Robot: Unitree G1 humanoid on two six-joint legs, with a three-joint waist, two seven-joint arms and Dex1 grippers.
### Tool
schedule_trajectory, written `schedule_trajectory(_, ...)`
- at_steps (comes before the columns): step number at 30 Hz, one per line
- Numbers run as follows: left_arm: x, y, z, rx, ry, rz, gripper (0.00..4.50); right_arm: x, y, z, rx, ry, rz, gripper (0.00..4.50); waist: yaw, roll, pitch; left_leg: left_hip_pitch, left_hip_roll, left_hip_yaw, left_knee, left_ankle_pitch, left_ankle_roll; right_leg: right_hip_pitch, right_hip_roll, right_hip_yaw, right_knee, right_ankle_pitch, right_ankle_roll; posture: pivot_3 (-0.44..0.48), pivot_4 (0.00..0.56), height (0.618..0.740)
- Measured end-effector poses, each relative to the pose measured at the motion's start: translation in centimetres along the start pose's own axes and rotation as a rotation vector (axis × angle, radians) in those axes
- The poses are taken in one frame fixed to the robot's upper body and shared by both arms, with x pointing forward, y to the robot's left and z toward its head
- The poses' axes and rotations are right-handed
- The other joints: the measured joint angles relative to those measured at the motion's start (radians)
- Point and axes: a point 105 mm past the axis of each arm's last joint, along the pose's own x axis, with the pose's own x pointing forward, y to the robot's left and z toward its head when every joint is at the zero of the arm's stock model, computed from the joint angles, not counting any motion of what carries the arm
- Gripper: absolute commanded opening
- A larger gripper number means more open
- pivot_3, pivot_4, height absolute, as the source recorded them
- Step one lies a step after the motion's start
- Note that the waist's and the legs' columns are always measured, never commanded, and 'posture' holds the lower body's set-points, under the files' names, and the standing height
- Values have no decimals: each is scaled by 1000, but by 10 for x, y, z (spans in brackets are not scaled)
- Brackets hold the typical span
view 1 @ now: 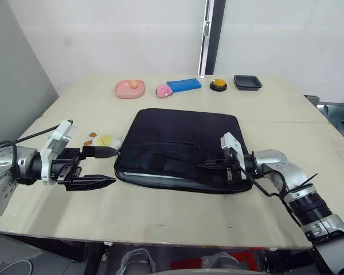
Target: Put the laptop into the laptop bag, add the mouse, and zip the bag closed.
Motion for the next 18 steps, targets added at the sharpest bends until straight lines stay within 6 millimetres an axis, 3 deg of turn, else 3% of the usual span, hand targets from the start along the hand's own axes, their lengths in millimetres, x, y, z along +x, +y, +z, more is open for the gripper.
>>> schedule_trajectory(4, -15, 6, 0, -11, -11, 72, 4500, 0, 0, -1, -5, 11, 3, 10, 0, 0, -1, 0, 0, 0, 0, 0, 0, 1, 0, 0, 0, 0, 0, 0, 150, 740)
schedule_trajectory(13, -87, 50, -28, -85, -8, 483, 4500, -1, 2, -1, -19, 37, 21, 10, 1, -1, -2, 2, 0, -1, -1, 0, 0, 1, 0, -1, -1, 0, 0, 0, 150, 740)
schedule_trajectory(15, -93, 61, -28, -67, -24, 551, 4500, -1, 2, -1, -19, 44, 20, 10, 4, -1, -2, 2, 0, -1, -1, 0, 0, 2, 0, -1, -1, 0, 0, 0, 150, 740)
schedule_trajectory(18, -85, 76, -32, -33, -35, 590, 4500, -1, 3, -1, -18, 50, 21, 10, 5, -1, -2, 2, 0, -2, 0, 0, 0, 3, 0, -1, -1, 0, 0, 0, 150, 740)
